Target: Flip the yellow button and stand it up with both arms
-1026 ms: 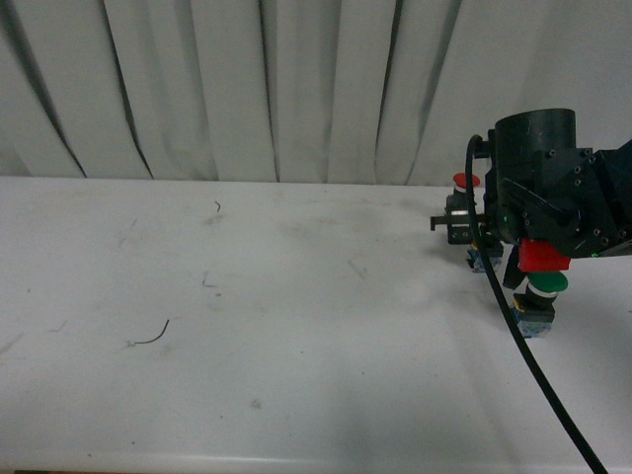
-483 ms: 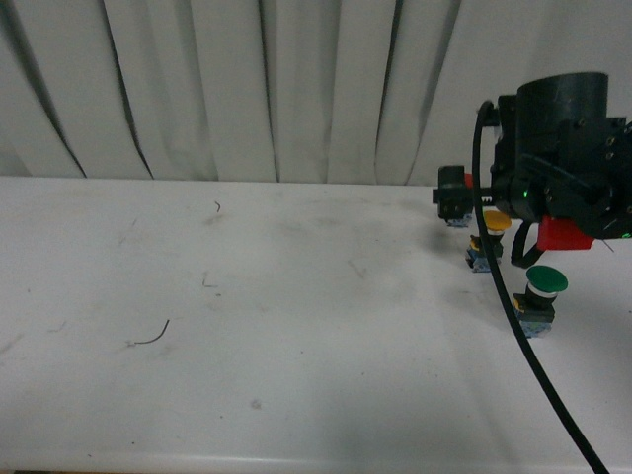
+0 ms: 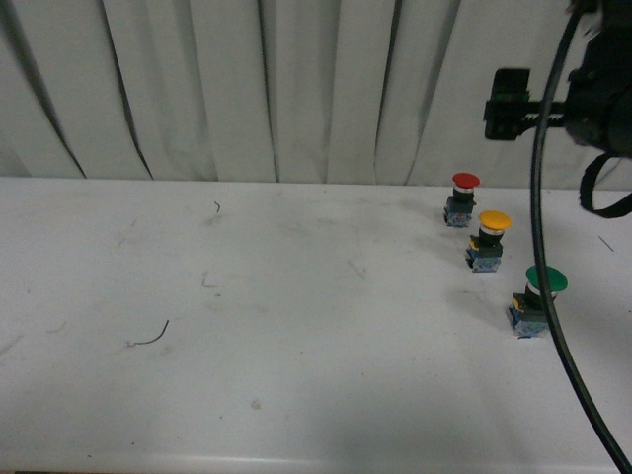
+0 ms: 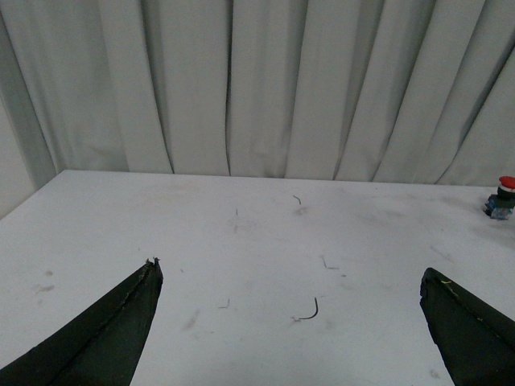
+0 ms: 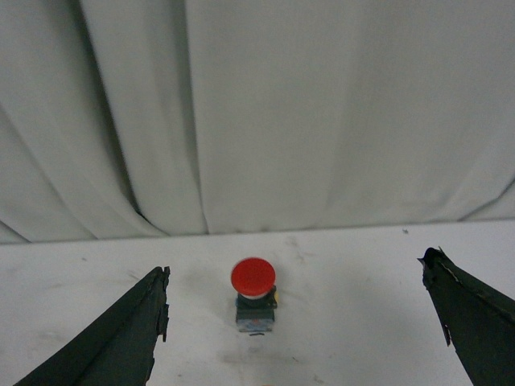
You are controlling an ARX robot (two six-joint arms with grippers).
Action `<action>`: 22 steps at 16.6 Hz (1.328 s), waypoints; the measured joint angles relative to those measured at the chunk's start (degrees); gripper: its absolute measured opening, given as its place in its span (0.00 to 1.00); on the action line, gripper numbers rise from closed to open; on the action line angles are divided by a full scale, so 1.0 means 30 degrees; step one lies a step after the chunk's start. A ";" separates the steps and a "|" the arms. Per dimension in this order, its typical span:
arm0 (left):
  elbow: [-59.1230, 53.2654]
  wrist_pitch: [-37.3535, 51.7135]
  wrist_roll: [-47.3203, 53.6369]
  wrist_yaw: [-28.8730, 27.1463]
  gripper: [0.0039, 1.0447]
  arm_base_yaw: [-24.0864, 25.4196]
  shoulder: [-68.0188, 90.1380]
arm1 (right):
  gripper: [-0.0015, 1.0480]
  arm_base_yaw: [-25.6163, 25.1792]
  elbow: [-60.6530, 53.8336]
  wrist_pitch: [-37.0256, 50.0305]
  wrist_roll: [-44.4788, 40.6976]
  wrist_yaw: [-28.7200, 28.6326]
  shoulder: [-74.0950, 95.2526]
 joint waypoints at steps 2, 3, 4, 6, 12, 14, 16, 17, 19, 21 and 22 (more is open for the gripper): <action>0.0000 0.0000 0.0000 0.0000 0.94 0.0000 0.0000 | 0.93 0.0007 -0.2834 0.1800 -0.0036 -0.1137 -0.3198; 0.0000 0.0000 0.0000 0.0000 0.94 0.0000 0.0000 | 0.93 0.0015 -0.3963 0.2346 -0.0175 -0.1625 -0.4634; 0.0000 0.0000 0.0000 0.0000 0.94 0.0000 0.0000 | 0.92 0.0080 -0.5355 0.2142 -0.0328 -0.1865 -0.6623; 0.0000 0.0000 0.0000 0.0000 0.94 0.0000 0.0000 | 0.74 0.0240 -0.8590 -0.1129 -0.0357 -0.0648 -1.1344; 0.0000 0.0000 0.0000 -0.0007 0.94 0.0000 0.0000 | 0.17 0.0313 -1.6983 -0.6892 -0.0357 -0.0270 -2.5879; 0.0000 0.0000 0.0000 0.0000 0.94 0.0000 0.0000 | 0.02 -0.0277 -1.7784 -0.6790 -0.0415 -0.0495 -2.7161; 0.0000 0.0000 0.0000 -0.0044 0.94 0.0007 0.0000 | 0.02 -0.2069 -1.9030 -0.7220 -0.0364 -0.2186 -2.8254; 0.0000 0.0000 0.0000 0.0000 0.94 0.0007 0.0000 | 0.02 -0.2091 -1.9365 -0.7315 -0.0372 -0.2346 -2.8946; 0.0000 0.0000 0.0000 0.0000 0.94 0.0000 0.0000 | 0.02 -0.1989 -1.9868 -0.7745 -0.0364 -0.2346 -2.9937; 0.0000 0.0000 0.0000 -0.0007 0.94 0.0007 0.0000 | 0.02 -0.1989 -2.0371 -0.8291 -0.0364 -0.2346 -3.0847; 0.0000 0.0000 0.0000 -0.0007 0.94 0.0000 0.0000 | 0.02 -0.1989 -2.0582 -0.8561 -0.0364 -0.2346 -3.1387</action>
